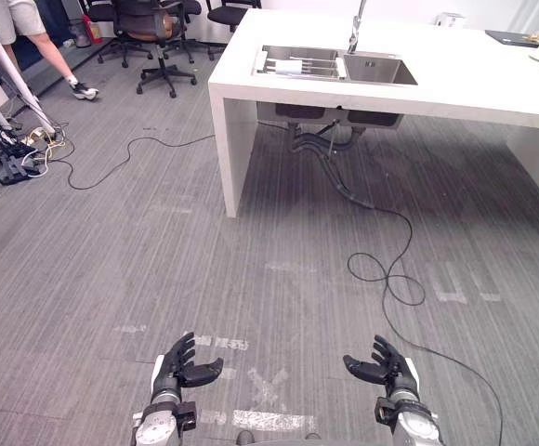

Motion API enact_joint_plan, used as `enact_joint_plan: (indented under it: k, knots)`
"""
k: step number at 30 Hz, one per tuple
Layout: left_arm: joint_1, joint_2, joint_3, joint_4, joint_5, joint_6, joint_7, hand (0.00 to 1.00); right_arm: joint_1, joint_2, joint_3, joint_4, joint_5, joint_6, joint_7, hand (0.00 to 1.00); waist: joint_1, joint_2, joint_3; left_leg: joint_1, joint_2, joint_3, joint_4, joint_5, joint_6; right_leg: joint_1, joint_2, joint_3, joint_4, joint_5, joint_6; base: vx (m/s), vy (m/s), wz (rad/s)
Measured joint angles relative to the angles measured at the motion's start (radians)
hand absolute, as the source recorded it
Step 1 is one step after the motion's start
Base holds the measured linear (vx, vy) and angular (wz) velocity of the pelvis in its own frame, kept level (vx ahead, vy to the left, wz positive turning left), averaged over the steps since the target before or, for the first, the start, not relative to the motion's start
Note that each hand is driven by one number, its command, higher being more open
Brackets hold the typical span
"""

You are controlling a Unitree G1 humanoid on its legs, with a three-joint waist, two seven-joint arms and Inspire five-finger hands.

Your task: Walk over to the sink, pick up the cup, carry it to the dishwasher, place the cup inside the dishwasher, then close the dishwasher door

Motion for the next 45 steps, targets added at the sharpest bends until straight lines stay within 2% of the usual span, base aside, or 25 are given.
enact_joint_plan:
  k: [8, 27, 35, 36, 39, 41, 42, 43, 44, 45]
  knots:
    - [0.002, 0.0, 0.062, 0.083, 0.0, 0.006, 0.0, 0.9, 0.023, -0.004, -0.038, 0.007, 0.001, 0.0, 0.003, 0.9, 0.0, 0.002, -0.008, 0.011, 0.001, 0.005, 0.0, 0.001, 0.001, 0.007, 0.002, 0.004, 0.002, 0.0, 0.0, 0.0, 0.0, 0.0]
    - [0.002, -0.003, 0.057, 0.155, 0.0, 0.006, -0.002, 0.9, 0.023, -0.027, -0.038, 0.118, 0.004, 0.005, 0.009, 0.9, -0.001, 0.006, -0.01, 0.023, -0.001, -0.003, -0.008, 0.003, 0.004, 0.022, 0.001, -0.002, 0.001, -0.003, -0.003, -0.01, -0.011, 0.0]
    - [0.002, -0.008, 0.047, 0.152, -0.001, 0.006, -0.002, 0.9, 0.012, -0.028, -0.051, 0.118, 0.036, 0.008, 0.006, 0.9, 0.001, 0.017, -0.004, 0.006, -0.001, 0.024, -0.001, -0.023, -0.002, -0.003, 0.003, 0.021, 0.002, -0.01, -0.002, 0.0, 0.001, -0.08]
    - [0.002, -0.008, 0.047, 0.15, -0.001, 0.006, -0.002, 0.9, 0.007, -0.028, -0.058, 0.118, 0.037, 0.009, 0.005, 0.9, 0.001, 0.018, -0.002, 0.0, -0.001, 0.032, 0.008, -0.031, 0.0, -0.011, 0.002, 0.028, 0.011, -0.014, 0.0, 0.04, 0.011, -0.33]
    - [0.002, -0.01, 0.047, 0.143, -0.002, 0.007, -0.002, 0.9, -0.021, -0.034, -0.089, 0.114, 0.042, 0.013, -0.002, 0.9, 0.001, 0.027, 0.011, -0.052, -0.005, 0.072, 0.133, -0.12, 0.008, -0.064, -0.006, 0.069, 0.115, -0.074, 0.007, 0.06, 0.027, -0.35]
    - [0.003, -0.011, 0.036, 0.115, -0.003, 0.007, -0.003, 0.9, -0.018, -0.044, -0.106, 0.111, 0.043, 0.016, -0.008, 0.9, 0.001, 0.029, 0.02, -0.078, -0.01, 0.097, 0.256, -0.217, 0.025, -0.097, -0.022, 0.082, 0.248, -0.161, 0.027, 0.11, 0.035, -0.1]
    - [0.002, -0.011, 0.032, 0.104, -0.003, 0.007, -0.003, 0.9, -0.018, -0.046, -0.106, 0.11, 0.043, 0.018, -0.011, 0.9, 0.001, 0.028, 0.022, -0.083, -0.012, 0.101, 0.283, -0.24, 0.029, -0.108, -0.028, 0.08, 0.287, -0.181, 0.036, 0.13, 0.026, -0.05]
    - [-0.007, -0.014, 0.022, 0.095, -0.003, 0.007, -0.003, 0.9, -0.019, -0.053, -0.106, 0.104, 0.043, 0.022, -0.016, 0.9, 0.002, 0.028, 0.036, -0.08, -0.012, 0.104, 0.319, -0.275, 0.036, -0.14, -0.032, 0.075, 0.388, -0.205, 0.055, 0.14, 0.043, -0.05]
    - [-0.007, -0.015, 0.017, 0.088, -0.003, 0.007, -0.003, 0.9, -0.02, -0.054, -0.105, 0.099, 0.043, 0.022, -0.017, 0.9, 0.003, 0.033, 0.041, -0.077, -0.01, 0.103, 0.331, -0.285, 0.038, -0.168, -0.032, 0.068, 0.458, -0.206, 0.057, 0.2, 0.069, -0.02]
    - [-0.006, -0.012, 0.005, 0.064, -0.003, 0.007, -0.003, 0.9, -0.018, -0.047, -0.104, 0.083, 0.043, 0.023, -0.019, 0.9, 0.001, 0.038, 0.053, -0.057, -0.01, 0.099, 0.348, -0.302, 0.037, -0.227, -0.039, 0.054, 0.619, -0.197, 0.07, 0.19, 0.073, 0.04]
